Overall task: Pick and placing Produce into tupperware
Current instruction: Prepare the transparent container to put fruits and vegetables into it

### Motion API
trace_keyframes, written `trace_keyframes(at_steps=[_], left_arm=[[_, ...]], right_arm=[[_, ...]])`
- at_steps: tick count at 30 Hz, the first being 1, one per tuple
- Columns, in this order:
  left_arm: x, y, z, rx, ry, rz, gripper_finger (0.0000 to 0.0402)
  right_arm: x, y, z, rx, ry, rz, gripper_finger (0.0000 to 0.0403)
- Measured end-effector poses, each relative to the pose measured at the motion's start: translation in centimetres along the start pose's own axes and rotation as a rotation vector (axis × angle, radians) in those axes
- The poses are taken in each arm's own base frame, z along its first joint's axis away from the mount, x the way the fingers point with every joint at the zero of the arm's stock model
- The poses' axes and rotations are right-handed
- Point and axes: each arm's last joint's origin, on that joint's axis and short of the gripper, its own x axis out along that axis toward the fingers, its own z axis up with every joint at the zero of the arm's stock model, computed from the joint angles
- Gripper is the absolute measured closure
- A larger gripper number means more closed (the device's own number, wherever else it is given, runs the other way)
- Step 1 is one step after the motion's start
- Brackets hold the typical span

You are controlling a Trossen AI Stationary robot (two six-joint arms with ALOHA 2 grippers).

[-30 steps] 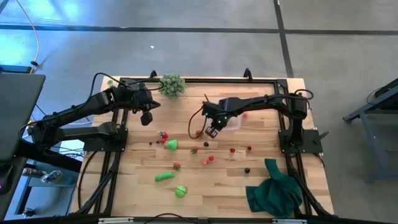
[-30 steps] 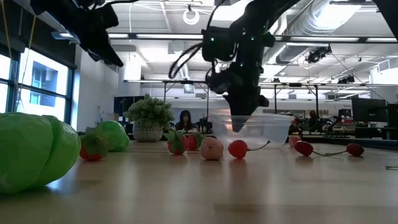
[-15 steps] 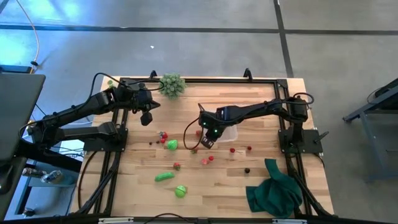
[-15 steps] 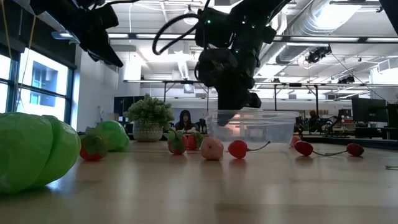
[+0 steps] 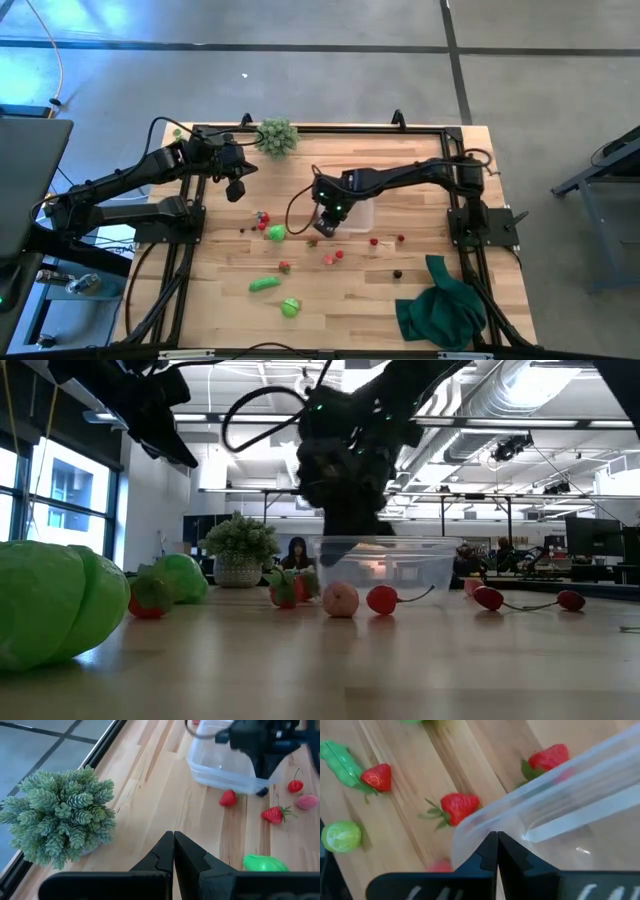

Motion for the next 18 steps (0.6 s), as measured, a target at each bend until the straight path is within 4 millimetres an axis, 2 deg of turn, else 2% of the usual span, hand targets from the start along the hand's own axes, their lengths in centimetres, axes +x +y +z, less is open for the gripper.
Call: trace_keyframes(at_steps=[5,12,18], left_arm=[[0.0,0.0,-0.1,-0.001,0.010,-0.002,0.0399],[0.0,-0.1,-0.5,-0.007,0.046,-0.009,0.0399],[0.0,-0.1,-0.5,-0.008,0.051,-0.010,0.0399]], right_arm=[[1.1,1.0,2.0,-0.069,0.027,-0.010,0.0402],[-0.4,3.3,4.3,-0.166,-0.010,-0.067,0.0402],[-1.6,3.3,5.3,-0.165,-0.043,-0.135,0.0402]])
